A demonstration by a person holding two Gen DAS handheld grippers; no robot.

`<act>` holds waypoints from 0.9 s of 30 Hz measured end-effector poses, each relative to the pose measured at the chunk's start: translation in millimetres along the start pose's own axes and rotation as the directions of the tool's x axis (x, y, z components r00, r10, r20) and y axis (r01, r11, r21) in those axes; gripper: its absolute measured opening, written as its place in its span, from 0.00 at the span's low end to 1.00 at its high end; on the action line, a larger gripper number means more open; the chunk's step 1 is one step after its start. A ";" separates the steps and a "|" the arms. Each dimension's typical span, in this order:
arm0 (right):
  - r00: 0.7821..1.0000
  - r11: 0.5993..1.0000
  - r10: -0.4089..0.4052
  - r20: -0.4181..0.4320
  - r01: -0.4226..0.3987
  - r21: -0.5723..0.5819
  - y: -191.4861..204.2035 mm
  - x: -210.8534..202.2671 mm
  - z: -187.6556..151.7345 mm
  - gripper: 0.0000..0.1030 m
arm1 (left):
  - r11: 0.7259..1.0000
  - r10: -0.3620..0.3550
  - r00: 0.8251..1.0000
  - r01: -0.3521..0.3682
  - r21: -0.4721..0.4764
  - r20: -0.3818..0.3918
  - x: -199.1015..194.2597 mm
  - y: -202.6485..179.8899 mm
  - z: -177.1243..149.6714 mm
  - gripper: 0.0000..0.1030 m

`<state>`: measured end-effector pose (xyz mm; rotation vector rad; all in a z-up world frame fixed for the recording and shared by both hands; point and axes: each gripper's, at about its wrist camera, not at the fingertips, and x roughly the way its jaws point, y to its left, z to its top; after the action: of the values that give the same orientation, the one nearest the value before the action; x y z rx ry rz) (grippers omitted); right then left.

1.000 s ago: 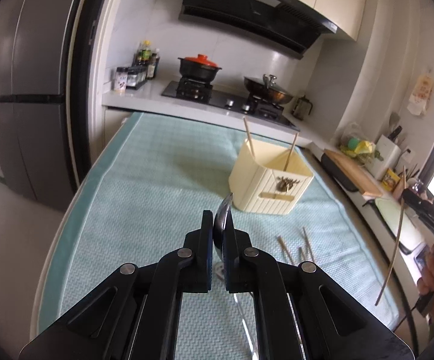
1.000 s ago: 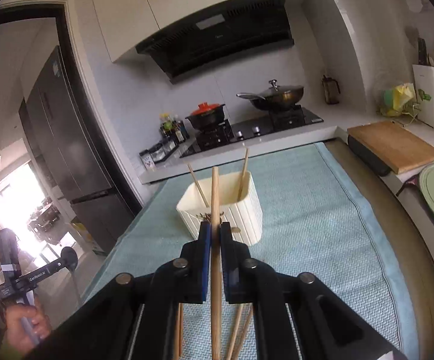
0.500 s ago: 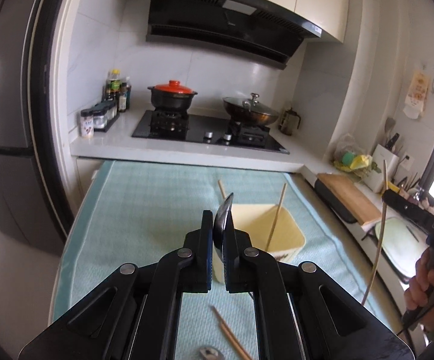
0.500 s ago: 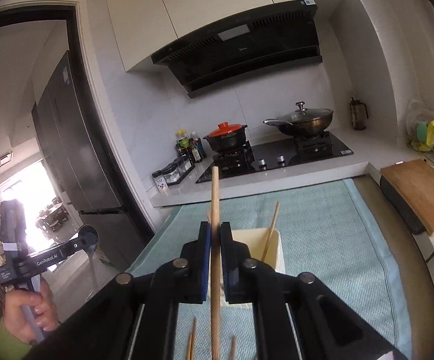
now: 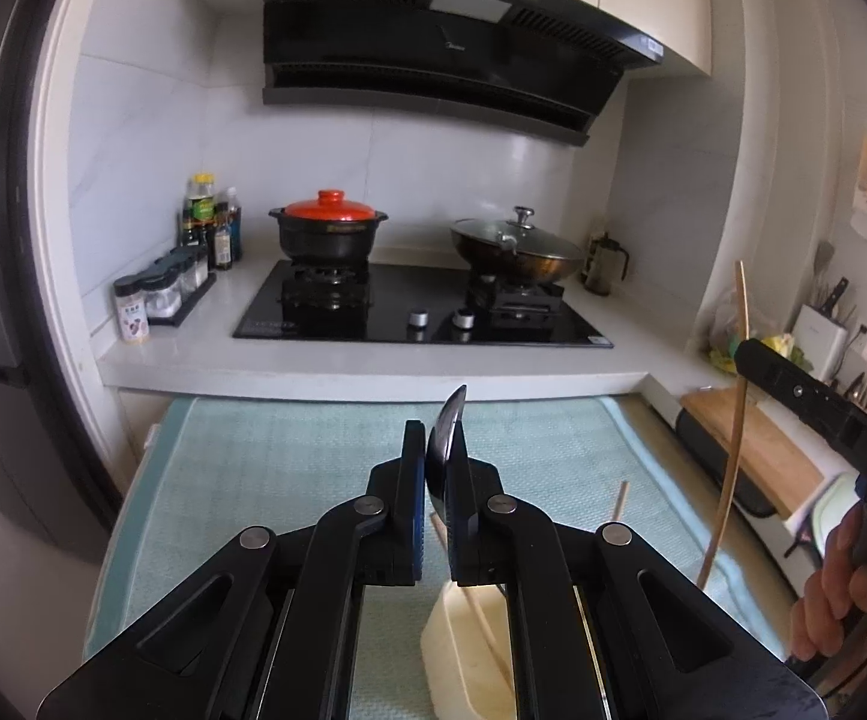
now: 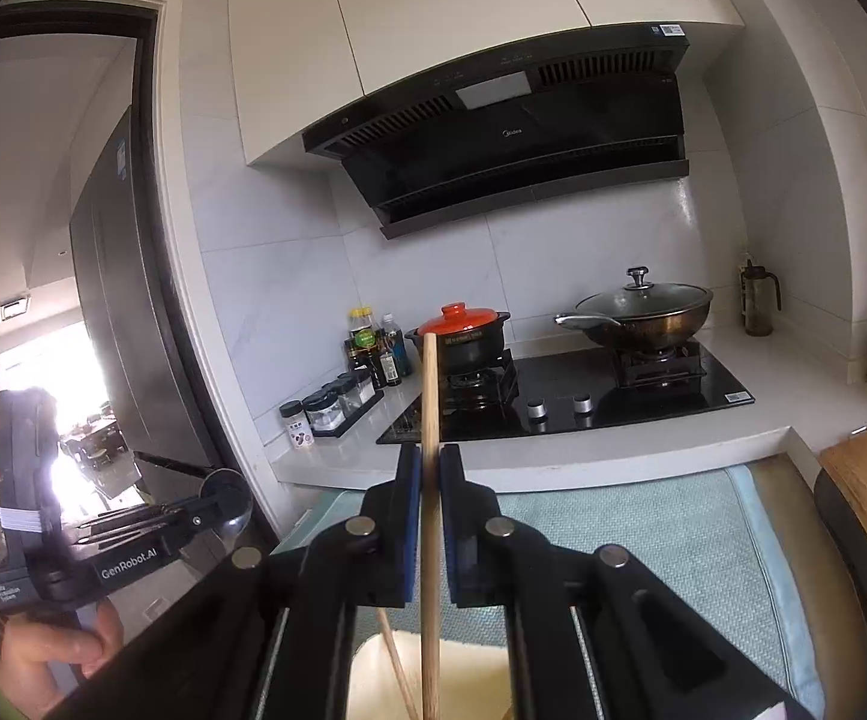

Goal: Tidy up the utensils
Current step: 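Carry the spoon and chopstick over the caddy with both tools, then open both tools to drop the spoon and chopstick into the caddy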

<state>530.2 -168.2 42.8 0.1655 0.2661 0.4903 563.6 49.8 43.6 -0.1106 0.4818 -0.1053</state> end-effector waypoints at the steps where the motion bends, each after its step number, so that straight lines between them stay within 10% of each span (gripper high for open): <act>1: 1.000 1.000 0.001 0.000 -0.001 -0.004 -1.5 7.2 -1.1 0.07 | 1.000 0.007 1.000 -0.007 0.012 -0.003 8.0 -1.9 -1.3 0.03; 16: 0.995 0.999 0.019 -0.097 -0.022 -0.030 -20.7 34.0 -64.1 0.08 | 0.991 0.025 0.996 -0.013 0.130 -0.090 64.0 -26.8 -52.0 0.10; 21: 0.997 0.999 0.023 -0.078 -0.026 -0.032 -16.8 15.0 -64.8 0.08 | 0.993 0.053 0.997 -0.046 0.105 -0.065 46.8 -24.8 -54.8 0.60; 27: 0.999 0.994 0.038 0.019 -0.036 -0.102 10.9 -44.7 -29.2 0.22 | 0.998 0.049 0.998 -0.050 0.038 0.028 -22.1 -8.9 -29.4 0.88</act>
<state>479.0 -177.6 26.9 0.0763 0.2174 0.5376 529.7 41.4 29.0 -0.0619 0.4554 -0.0642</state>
